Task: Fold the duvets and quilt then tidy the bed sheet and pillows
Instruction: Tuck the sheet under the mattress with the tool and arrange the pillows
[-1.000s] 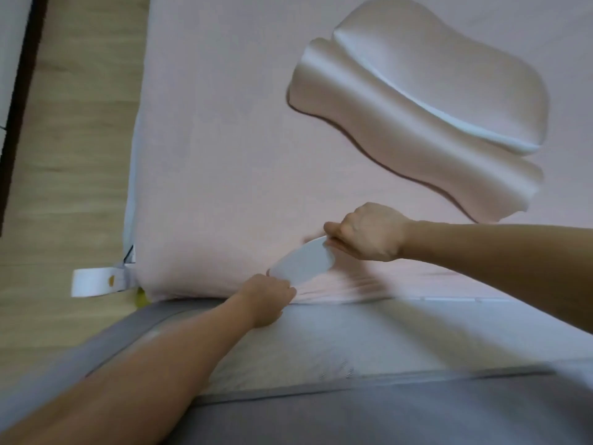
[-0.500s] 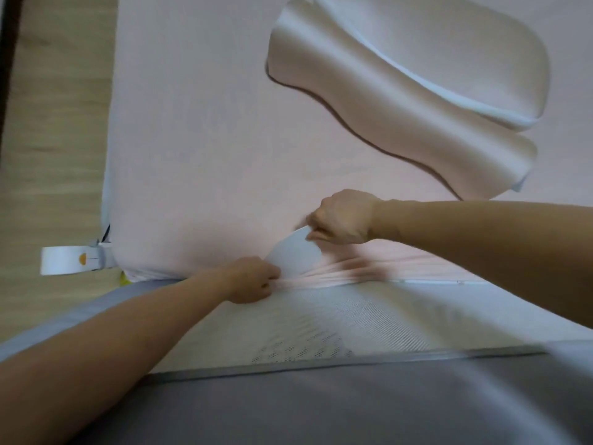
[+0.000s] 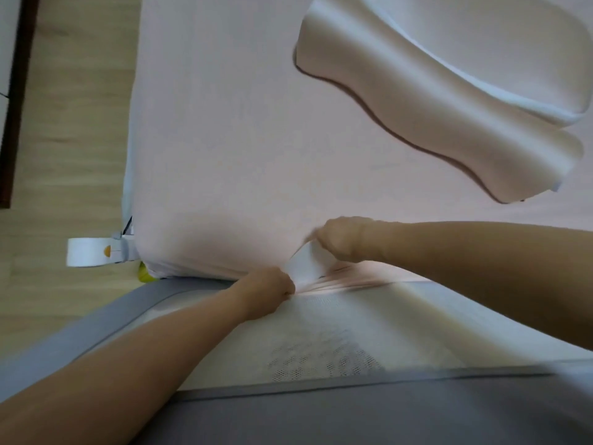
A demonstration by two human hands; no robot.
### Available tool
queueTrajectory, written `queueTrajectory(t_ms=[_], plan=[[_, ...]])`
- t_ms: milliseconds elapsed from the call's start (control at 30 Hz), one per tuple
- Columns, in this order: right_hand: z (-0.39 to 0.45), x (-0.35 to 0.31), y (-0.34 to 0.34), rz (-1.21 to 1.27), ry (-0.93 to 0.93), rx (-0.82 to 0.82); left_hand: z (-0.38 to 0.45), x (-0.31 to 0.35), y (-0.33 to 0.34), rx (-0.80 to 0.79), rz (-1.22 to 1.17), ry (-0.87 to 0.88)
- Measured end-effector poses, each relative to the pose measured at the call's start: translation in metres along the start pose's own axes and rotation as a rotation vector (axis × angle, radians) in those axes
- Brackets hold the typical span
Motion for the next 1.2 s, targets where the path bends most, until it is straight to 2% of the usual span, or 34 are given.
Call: queueTrajectory(t_ms=[67,133,233,400,567,700,800,967,1067,1200], plan=[[-0.011,-0.011,-0.007,0.062,-0.057,-0.061,0.002,-0.007,0.001,0.007,-0.152,-0.044],[-0.031,-0.024,-0.008,0.113,-0.136,-0.094,0.005,-0.009,0.004,-0.055,-0.130,-0.073],[-0.054,-0.025,-0.004,0.175,-0.158,-0.048,0.011,-0.007,0.015,-0.098,-0.041,-0.115],[-0.053,-0.032,0.022,0.007,-0.109,-0.158,0.004,-0.034,0.022,-0.022,-0.031,-0.231],[-0.038,-0.032,0.016,0.151,-0.114,-0.025,-0.013,-0.055,0.022,-0.046,-0.150,-0.210],[-0.045,-0.043,0.019,0.091,-0.097,-0.082,-0.014,-0.045,0.038,-0.219,-0.087,-0.201],[-0.054,-0.038,0.008,0.033,-0.071,0.039,-0.011,-0.035,0.033,-0.356,-0.058,-0.221],[-0.044,-0.052,0.022,0.003,-0.073,0.007,-0.013,-0.031,0.024,-0.406,-0.144,-0.223],[-0.033,-0.060,0.038,0.020,-0.058,-0.044,-0.020,-0.039,0.022,-0.397,-0.182,-0.218],[-0.015,-0.067,0.044,0.101,-0.038,-0.059,-0.021,-0.042,0.021,-0.307,-0.151,-0.250]])
Point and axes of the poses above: each hand's wrist, its own z-axis towards the middle knuckle, its own y-axis out of the palm, x = y × z, the point moved 3 cm from there along z, towards the middle knuckle, and after that the axes turned 11 degrees about y, right-handed, at the moved point
